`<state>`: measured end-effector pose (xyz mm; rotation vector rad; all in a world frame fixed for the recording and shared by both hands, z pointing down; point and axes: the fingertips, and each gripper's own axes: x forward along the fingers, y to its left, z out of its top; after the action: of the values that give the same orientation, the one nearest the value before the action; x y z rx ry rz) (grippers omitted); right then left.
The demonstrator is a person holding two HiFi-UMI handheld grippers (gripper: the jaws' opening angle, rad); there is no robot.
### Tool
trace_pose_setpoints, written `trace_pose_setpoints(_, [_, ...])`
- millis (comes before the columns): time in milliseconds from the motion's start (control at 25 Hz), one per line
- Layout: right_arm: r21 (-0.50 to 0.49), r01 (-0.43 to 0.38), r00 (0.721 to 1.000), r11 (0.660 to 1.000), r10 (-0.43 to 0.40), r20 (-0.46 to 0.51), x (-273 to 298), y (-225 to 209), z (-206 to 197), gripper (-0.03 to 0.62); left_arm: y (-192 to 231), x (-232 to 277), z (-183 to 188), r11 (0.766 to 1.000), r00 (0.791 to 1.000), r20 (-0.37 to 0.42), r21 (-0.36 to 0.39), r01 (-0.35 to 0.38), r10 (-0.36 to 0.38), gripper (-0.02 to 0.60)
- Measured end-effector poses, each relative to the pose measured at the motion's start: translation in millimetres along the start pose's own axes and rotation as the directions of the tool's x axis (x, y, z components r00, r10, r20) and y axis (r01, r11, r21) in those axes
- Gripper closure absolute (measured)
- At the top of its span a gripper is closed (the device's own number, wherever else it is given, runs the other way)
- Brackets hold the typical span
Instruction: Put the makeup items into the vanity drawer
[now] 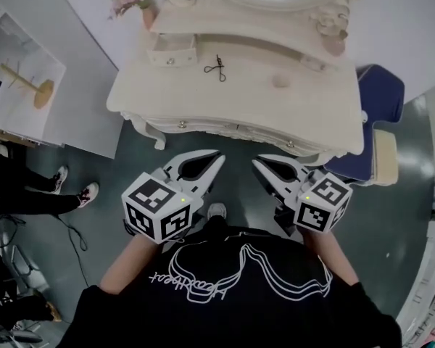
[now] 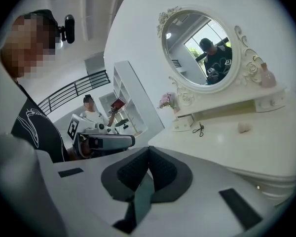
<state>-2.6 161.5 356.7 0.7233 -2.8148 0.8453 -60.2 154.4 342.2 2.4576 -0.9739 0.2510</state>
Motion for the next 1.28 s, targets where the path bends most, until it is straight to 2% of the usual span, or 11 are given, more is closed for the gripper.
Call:
trace_pose_setpoints(360, [0.015,0.033,0.998,0.999,-0.033,0.053,13.9,-38.0,32.7,0.591,32.4,34.1,29.0,0.999,1.000,0.002,0.041,0.030,-0.030,0.578])
trace_pose_setpoints(720, [0.029,0.008,0.997,1.000,-0.010,0.071,25.3,-112.3,77.8,0.591,63.7,99.3,65.7,0.998,1.000,-0.016,0.066,-0.002,0.003,0.571])
trace_pose_setpoints(1040, [0.009,-0.024,0.997,1.000,0.024,0.077,36.8,-180.0,124.8,0.591,103.2,161.0,97.6,0.995,0.997,-0.040,0.079,-0.060,0.064,0.481])
trace_pose_setpoints(1160, [0.014,-0.041,0.997,0.999,0.040,0.069,40.3,-194.5,129.3,0.591,117.4,174.6,99.7,0.993,0.995,-0.056,0.077,-0.084,0.088,0.427])
trace_pose_setpoints(1280, [0.016,-0.055,0.997,0.998,0.054,0.054,45.4,-205.2,127.2,0.591,139.1,180.1,101.2,0.987,0.988,-0.050,0.083,-0.139,0.144,0.405])
